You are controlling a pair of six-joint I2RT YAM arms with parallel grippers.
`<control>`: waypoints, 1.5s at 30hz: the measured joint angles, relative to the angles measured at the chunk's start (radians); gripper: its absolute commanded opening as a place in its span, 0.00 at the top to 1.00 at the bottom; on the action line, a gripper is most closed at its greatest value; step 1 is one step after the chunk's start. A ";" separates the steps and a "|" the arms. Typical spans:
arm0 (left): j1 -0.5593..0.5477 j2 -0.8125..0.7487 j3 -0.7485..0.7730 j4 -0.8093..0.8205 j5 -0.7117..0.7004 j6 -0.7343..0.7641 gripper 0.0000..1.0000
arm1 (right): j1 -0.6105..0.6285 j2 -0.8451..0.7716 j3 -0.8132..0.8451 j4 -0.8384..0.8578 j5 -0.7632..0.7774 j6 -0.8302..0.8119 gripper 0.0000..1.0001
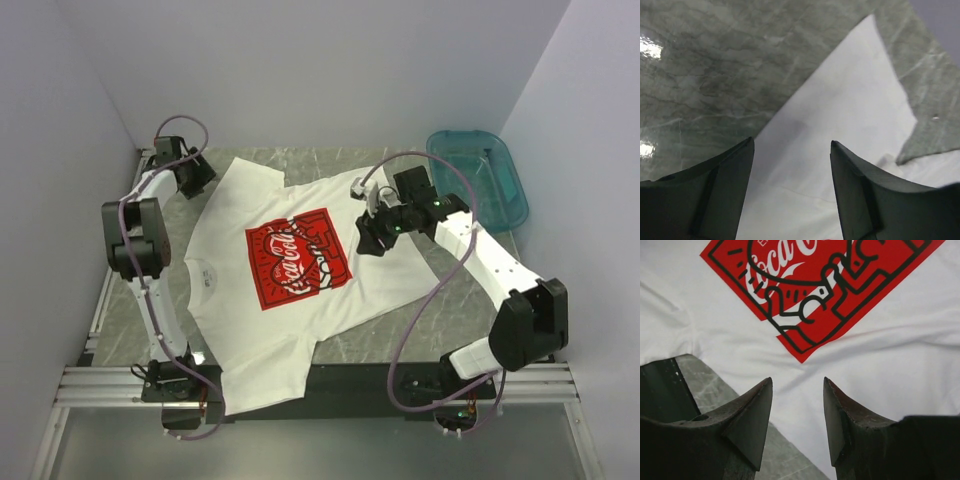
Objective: Fold and stack the t-shirts
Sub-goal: Flatten the tshirt out
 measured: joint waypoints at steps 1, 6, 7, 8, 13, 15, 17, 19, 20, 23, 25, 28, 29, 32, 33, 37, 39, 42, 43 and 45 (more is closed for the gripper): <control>0.001 0.042 0.037 -0.023 -0.005 0.002 0.33 | 0.000 -0.015 -0.018 0.000 -0.001 0.010 0.48; 0.003 0.123 0.099 -0.117 -0.029 0.031 0.33 | 0.000 -0.006 -0.028 0.019 0.029 0.032 0.48; 0.003 0.116 0.099 -0.129 -0.039 0.040 0.33 | 0.000 0.009 -0.027 0.024 0.047 0.036 0.48; 0.003 0.109 0.097 -0.135 -0.050 0.049 0.33 | 0.000 0.031 -0.026 0.026 0.073 0.042 0.48; 0.005 -0.039 -0.090 -0.074 -0.129 0.072 0.21 | -0.003 0.177 -0.032 0.029 0.238 0.002 0.47; 0.008 -0.203 -0.264 -0.064 -0.138 0.068 0.19 | -0.005 0.176 -0.090 0.031 0.264 -0.074 0.47; 0.011 -0.357 -0.364 -0.059 -0.129 0.066 0.17 | -0.005 0.147 -0.162 0.022 0.271 -0.156 0.46; 0.013 -0.513 -0.426 -0.017 -0.116 0.067 0.14 | -0.005 0.084 -0.258 0.016 0.269 -0.262 0.46; 0.013 -0.564 -0.446 0.001 -0.114 0.068 0.13 | -0.005 0.044 -0.300 0.006 0.265 -0.317 0.46; 0.013 -0.755 -0.552 0.074 -0.106 0.068 0.12 | -0.005 -0.067 -0.401 -0.002 0.245 -0.496 0.46; 0.014 -0.848 -0.616 0.082 -0.106 0.072 0.08 | -0.005 -0.119 -0.462 -0.001 0.238 -0.614 0.46; 0.014 -0.960 -0.687 0.055 -0.109 0.084 0.02 | -0.002 -0.125 -0.515 0.006 0.240 -0.714 0.47; 0.014 -0.989 -0.701 0.047 -0.110 0.093 0.02 | 0.001 -0.114 -0.523 0.008 0.243 -0.735 0.48; 0.013 -1.075 -0.736 0.031 -0.119 0.122 0.02 | 0.009 -0.079 -0.526 0.031 0.251 -0.764 0.51; 0.013 -1.104 -0.755 0.037 -0.121 0.129 0.02 | 0.016 -0.070 -0.526 0.043 0.257 -0.768 0.54; 0.010 -1.175 -0.819 0.027 -0.129 0.151 0.02 | 0.063 -0.058 -0.527 0.071 0.284 -0.769 0.67; 0.005 -1.181 -0.826 0.028 -0.134 0.158 0.02 | 0.082 -0.058 -0.529 0.079 0.295 -0.768 0.78; 0.001 -1.181 -0.826 0.028 -0.134 0.165 0.03 | 0.103 -0.066 -0.536 0.081 0.315 -0.771 0.93; 0.000 -1.181 -0.826 0.028 -0.134 0.166 0.03 | 0.108 -0.075 -0.544 0.082 0.324 -0.776 0.96; -0.003 -1.181 -0.826 0.028 -0.134 0.172 0.03 | 0.117 -0.109 -0.565 0.075 0.346 -0.784 0.97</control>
